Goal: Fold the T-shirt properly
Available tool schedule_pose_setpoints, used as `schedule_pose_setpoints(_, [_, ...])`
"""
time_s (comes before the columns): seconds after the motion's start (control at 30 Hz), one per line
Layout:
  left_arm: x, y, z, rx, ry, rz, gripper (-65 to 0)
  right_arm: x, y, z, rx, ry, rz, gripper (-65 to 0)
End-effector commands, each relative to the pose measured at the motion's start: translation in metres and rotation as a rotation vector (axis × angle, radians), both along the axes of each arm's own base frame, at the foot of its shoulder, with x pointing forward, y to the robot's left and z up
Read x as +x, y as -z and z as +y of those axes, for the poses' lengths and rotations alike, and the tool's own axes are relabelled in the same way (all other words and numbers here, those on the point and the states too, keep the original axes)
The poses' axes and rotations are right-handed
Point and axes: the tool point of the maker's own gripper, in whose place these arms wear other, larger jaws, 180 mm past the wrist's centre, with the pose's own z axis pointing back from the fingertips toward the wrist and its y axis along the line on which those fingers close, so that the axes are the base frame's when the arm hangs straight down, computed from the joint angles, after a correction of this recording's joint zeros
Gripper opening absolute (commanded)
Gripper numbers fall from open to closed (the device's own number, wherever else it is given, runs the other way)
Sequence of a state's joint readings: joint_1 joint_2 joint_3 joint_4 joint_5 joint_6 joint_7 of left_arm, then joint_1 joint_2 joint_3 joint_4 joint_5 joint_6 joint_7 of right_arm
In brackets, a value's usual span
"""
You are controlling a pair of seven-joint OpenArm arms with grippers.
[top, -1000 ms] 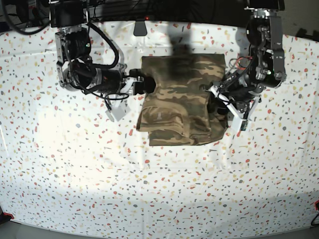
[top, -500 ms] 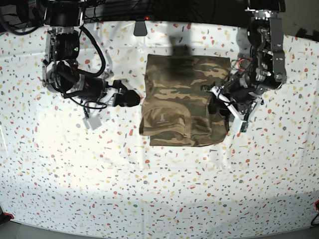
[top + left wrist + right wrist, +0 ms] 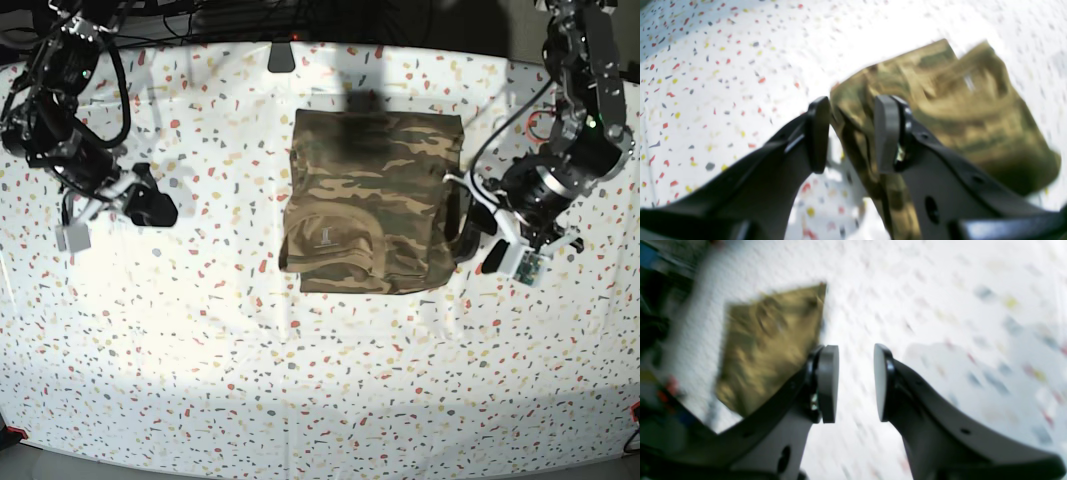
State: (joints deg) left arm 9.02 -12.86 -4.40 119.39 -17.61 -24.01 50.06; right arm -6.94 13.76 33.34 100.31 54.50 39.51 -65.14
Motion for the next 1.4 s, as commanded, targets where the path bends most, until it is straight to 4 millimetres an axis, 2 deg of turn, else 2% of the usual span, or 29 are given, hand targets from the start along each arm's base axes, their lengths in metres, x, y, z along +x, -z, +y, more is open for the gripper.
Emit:
schedule_pose_setpoints(0.0, [-0.004,-0.01,0.001,0.015,0.014,-0.03,-43.5,-0.004,-0.013,-0.003,-0.021,-0.014,-0.042,-46.3])
schedule_pose_setpoints(0.17, [-0.055,0.027,0.021,0.138,0.053,0.136,-43.5,-0.06,-0.006,-0.017,-0.113,-0.003,0.04,-46.3])
schedule_pose_setpoints(0.3, [-0.096,0.056,0.037,0.213,0.085,0.266,-43.5,-0.107,-0.008,-0.018,-0.077,-0.015,0.124,-46.3])
schedule_pose_setpoints(0.4, [-0.122,0.074,0.057,0.323,0.082,0.337,-43.5,-0.138,-0.003,-0.028,-0.083,0.008,0.203,-46.3])
schedule_pose_setpoints(0.6, [-0.151,0.082,0.106,0.416,-0.073,0.42,-43.5,-0.19,0.005,-0.051,-0.123,0.07,0.343,-46.3])
schedule_pose_setpoints(0.77, [-0.182,0.082,0.143,0.467,-0.153,0.493,-43.5,-0.222,0.012,-0.053,-0.127,0.076,0.437,-46.3])
schedule_pose_setpoints(0.9, [-0.222,0.088,0.149,0.444,-0.163,0.594,-43.5,-0.241,0.019,-0.044,-0.087,0.112,0.484,-46.3])
schedule_pose_setpoints(1.03, [-0.264,0.108,0.133,0.357,-0.117,0.667,-43.5,-0.25,0.032,-0.041,-0.021,0.168,0.51,-46.3])
schedule_pose_setpoints(1.1, [-0.281,0.129,0.128,0.296,-0.093,0.706,-43.5,-0.259,0.047,-0.044,0.013,0.206,0.542,-46.3])
schedule_pose_setpoints(1.17, [-0.297,0.16,0.135,0.244,-0.122,0.776,-43.5,-0.275,0.071,-0.041,0.043,0.209,0.627,-46.3])
schedule_pose_setpoints(1.27, [-0.318,0.218,0.146,0.149,-0.193,0.864,-43.5,-0.297,0.117,-0.036,0.064,0.207,0.739,-46.3])
schedule_pose_setpoints(1.37, [-0.336,0.273,0.151,0.055,-0.282,0.941,-43.5,-0.313,0.171,-0.033,-0.004,0.187,0.798,-46.3])
